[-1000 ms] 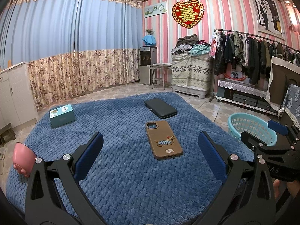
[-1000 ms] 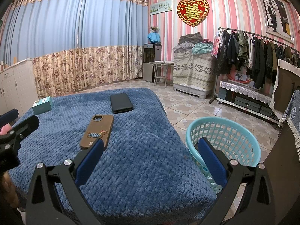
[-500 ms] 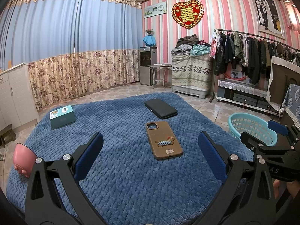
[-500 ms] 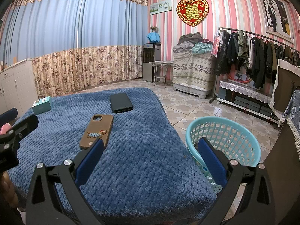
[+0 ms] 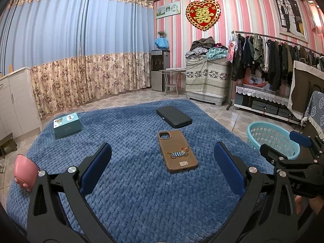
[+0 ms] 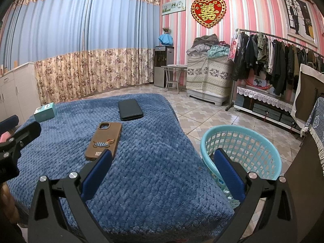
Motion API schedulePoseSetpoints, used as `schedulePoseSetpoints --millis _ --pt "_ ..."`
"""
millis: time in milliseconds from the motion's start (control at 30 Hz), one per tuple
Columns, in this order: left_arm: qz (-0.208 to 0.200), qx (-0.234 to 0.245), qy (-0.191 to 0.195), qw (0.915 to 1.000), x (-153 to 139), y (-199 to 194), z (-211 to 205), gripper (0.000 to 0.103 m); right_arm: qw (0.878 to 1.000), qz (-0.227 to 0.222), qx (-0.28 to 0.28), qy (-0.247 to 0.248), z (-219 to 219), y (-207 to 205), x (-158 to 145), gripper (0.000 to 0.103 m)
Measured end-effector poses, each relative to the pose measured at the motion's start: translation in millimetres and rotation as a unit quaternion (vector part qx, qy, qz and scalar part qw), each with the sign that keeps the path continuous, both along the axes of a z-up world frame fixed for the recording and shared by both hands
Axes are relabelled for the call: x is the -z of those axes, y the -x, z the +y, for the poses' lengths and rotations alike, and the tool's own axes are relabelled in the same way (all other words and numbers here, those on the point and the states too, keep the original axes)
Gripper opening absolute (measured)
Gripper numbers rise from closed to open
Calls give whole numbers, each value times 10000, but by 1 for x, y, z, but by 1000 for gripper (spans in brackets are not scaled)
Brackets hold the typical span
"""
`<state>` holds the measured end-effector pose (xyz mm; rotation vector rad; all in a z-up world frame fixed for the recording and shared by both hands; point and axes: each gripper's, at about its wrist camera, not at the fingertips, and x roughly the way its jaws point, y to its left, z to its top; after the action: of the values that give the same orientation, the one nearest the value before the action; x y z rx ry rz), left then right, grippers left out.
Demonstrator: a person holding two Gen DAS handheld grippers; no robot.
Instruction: Collect trash
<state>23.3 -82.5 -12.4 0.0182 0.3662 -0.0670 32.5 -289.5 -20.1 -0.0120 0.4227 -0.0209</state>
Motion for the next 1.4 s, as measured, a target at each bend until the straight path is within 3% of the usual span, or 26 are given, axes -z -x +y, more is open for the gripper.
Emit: schedulePoseSetpoints --millis 867,1400 --pt "16 9 13 10000 0 0 0 98 10000 12 -5 8 0 0 0 98" --pt "-207 -71 -39 9998 -4 9 -8 98 10000 2 -9 10 0 0 0 98"
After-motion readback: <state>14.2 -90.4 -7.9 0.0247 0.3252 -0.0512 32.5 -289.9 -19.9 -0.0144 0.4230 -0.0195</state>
